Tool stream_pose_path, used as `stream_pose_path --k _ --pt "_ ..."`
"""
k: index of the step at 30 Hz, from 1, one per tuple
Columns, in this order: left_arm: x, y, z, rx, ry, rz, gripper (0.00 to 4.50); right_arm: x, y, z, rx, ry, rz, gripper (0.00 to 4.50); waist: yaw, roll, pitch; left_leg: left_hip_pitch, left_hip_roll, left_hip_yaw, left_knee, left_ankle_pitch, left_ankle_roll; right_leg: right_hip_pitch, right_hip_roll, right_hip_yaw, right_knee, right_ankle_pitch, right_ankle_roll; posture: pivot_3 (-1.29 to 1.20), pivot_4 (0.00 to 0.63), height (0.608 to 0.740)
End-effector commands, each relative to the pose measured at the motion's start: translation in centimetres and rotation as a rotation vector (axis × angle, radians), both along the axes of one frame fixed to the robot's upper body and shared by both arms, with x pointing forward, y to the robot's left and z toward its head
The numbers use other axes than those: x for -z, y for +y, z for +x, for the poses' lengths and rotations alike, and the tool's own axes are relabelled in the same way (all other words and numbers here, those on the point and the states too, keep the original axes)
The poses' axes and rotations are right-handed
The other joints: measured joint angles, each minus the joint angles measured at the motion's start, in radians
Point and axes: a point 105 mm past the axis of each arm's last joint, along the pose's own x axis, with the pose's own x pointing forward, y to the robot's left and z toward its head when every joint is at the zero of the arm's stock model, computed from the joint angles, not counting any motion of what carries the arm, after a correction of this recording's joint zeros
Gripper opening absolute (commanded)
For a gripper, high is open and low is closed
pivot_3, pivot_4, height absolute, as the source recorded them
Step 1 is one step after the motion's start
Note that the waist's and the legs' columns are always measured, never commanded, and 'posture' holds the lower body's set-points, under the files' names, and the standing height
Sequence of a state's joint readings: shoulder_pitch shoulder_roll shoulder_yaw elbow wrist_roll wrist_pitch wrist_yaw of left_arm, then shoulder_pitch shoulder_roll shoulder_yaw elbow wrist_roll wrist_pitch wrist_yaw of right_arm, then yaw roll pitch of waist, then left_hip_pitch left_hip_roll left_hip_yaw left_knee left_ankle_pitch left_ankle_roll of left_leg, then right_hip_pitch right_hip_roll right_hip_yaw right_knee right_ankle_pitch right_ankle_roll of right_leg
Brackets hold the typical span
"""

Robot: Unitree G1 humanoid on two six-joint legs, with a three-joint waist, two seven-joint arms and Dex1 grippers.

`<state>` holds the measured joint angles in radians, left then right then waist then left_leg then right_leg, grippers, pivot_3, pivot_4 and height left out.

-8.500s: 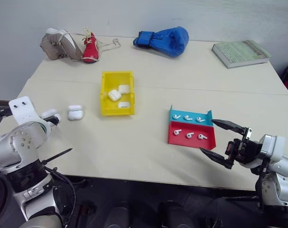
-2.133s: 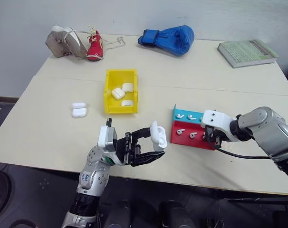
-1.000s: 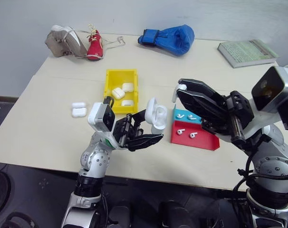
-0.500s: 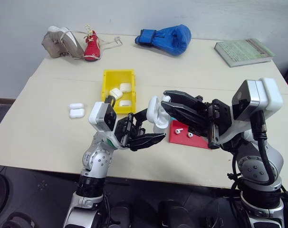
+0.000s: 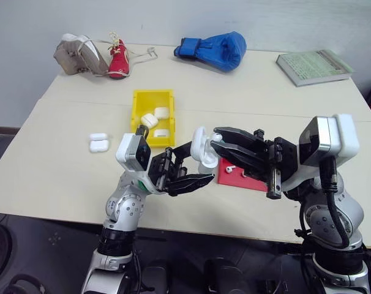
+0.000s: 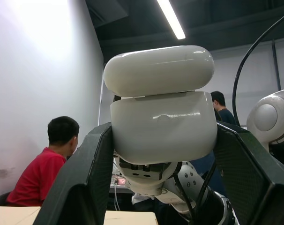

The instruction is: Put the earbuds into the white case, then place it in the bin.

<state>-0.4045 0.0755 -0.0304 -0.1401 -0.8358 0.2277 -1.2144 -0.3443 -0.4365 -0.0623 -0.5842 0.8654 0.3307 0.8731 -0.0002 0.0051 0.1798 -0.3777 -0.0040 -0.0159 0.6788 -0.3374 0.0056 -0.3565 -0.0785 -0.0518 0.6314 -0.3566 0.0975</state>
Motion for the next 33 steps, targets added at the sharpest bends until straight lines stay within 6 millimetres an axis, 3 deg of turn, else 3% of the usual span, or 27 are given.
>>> stream_pose_path --k 1,6,10,12,15,19,23,25,30,33 --pt "-1.2 -0.1 -0.8 0.017 -0.066 -0.040 2.76 1.1 0.3 0.1 -0.018 0.042 -0.048 0.79 0.000 0.000 0.000 0.000 0.000 0.000 0.000 0.000 0.000 0.000 0.000 0.000 0.000 0.000 0.000 0.00 0.150 0.740" --pt "-1.0 0.2 -0.5 0.003 -0.061 -0.034 2.76 -0.2 -0.6 -0.1 0.013 -0.009 -0.031 2.38 0.000 0.000 0.000 0.000 0.000 0.000 0.000 0.000 0.000 0.000 0.000 0.000 0.000 0.000 0.000 0.00 0.150 0.740" --pt "0.1 1.1 0.2 -0.044 -0.038 -0.001 2.76 -1.2 -3.8 -0.1 0.120 0.011 -0.044 3.79 0.007 0.000 0.000 0.000 0.000 0.000 0.000 0.000 0.000 0.001 0.000 0.000 -0.001 0.000 0.000 0.00 0.150 0.740" --pt "1.1 1.9 0.5 -0.080 -0.031 0.031 2.76 -0.6 -6.7 0.2 0.241 0.048 -0.105 4.47 0.014 0.000 0.000 0.000 0.000 0.000 -0.001 0.000 0.001 0.001 0.000 0.000 -0.002 0.000 0.000 0.00 0.150 0.740" --pt "2.4 2.8 0.7 -0.116 -0.047 0.083 2.76 2.3 -11.6 0.0 0.438 0.069 -0.289 4.47 0.027 0.000 0.000 0.000 0.000 0.000 -0.003 -0.001 0.001 0.001 0.000 -0.001 -0.003 0.000 0.000 0.00 0.150 0.740" --pt "3.5 3.0 0.9 -0.144 -0.074 0.110 2.76 6.3 -20.3 -0.4 0.758 0.117 -0.341 4.47 0.028 0.000 0.000 0.000 -0.002 0.002 -0.003 -0.001 0.004 0.003 0.000 0.000 -0.004 0.000 0.000 0.00 0.150 0.740" --pt "3.8 2.6 1.0 -0.147 -0.084 0.108 2.76 10.7 -24.8 -1.4 0.905 0.169 -0.450 4.47 0.023 0.000 0.000 0.009 -0.002 0.003 -0.003 -0.002 0.006 0.014 -0.001 0.000 -0.010 0.000 0.001 0.00 0.150 0.740" --pt "3.8 2.4 0.9 -0.143 -0.094 0.111 2.76 11.1 -25.5 -1.2 0.922 0.179 -0.473 4.47 0.010 0.001 0.001 0.010 -0.001 0.004 -0.004 -0.002 0.006 0.014 0.000 0.001 -0.011 0.000 0.001 0.00 0.150 0.740" --pt "3.5 2.2 0.8 -0.146 -0.099 0.107 2.76 8.5 -24.0 2.1 0.843 0.215 -0.547 4.47 -0.016 0.010 0.002 0.012 0.001 0.010 -0.004 -0.001 0.004 0.014 0.000 0.003 -0.010 0.000 0.001 0.00 0.150 0.740" --pt "3.4 2.1 0.7 -0.146 -0.099 0.106 2.76 5.3 -20.4 5.0 0.673 0.220 -0.674 4.47 -0.020 0.011 0.003 0.016 0.002 0.010 -0.004 0.000 0.004 0.014 0.000 0.004 -0.009 0.000 0.001 0.00 0.150 0.740"
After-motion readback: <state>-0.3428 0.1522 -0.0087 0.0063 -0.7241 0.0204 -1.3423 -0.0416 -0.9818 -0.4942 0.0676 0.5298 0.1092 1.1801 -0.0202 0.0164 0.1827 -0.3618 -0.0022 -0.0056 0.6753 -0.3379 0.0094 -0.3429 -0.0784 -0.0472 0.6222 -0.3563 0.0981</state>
